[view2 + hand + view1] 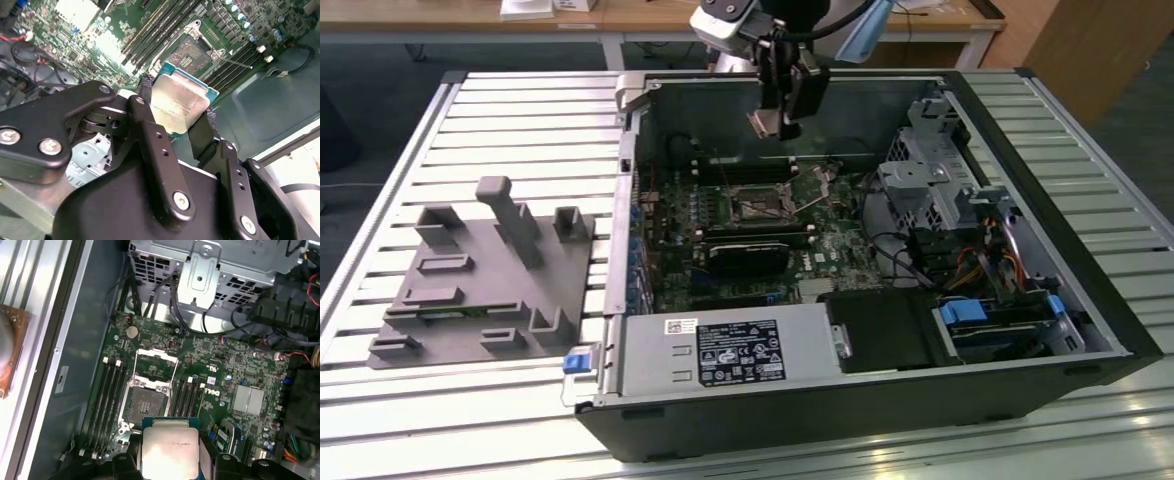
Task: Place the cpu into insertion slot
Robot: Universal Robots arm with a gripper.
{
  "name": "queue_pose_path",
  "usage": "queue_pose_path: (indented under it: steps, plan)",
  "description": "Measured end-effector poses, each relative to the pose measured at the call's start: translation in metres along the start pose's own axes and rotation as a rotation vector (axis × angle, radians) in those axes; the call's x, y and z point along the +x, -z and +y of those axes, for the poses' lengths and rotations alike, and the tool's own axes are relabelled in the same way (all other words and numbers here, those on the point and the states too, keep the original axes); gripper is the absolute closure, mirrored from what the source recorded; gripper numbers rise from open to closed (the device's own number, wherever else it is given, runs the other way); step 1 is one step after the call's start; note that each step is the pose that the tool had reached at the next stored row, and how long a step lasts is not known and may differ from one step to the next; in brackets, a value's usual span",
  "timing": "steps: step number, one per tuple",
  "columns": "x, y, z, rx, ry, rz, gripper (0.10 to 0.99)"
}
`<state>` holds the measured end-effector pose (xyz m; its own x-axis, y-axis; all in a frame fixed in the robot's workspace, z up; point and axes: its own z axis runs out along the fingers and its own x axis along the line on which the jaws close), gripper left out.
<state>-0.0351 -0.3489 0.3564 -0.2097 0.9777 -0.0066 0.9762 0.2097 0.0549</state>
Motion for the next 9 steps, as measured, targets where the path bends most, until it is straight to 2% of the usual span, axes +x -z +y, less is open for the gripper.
queue_pose_path:
  steps: [9]
  plan:
    - [0.0,-0.0004,0.0,0.001,-0.102,-0.0089,0.545]
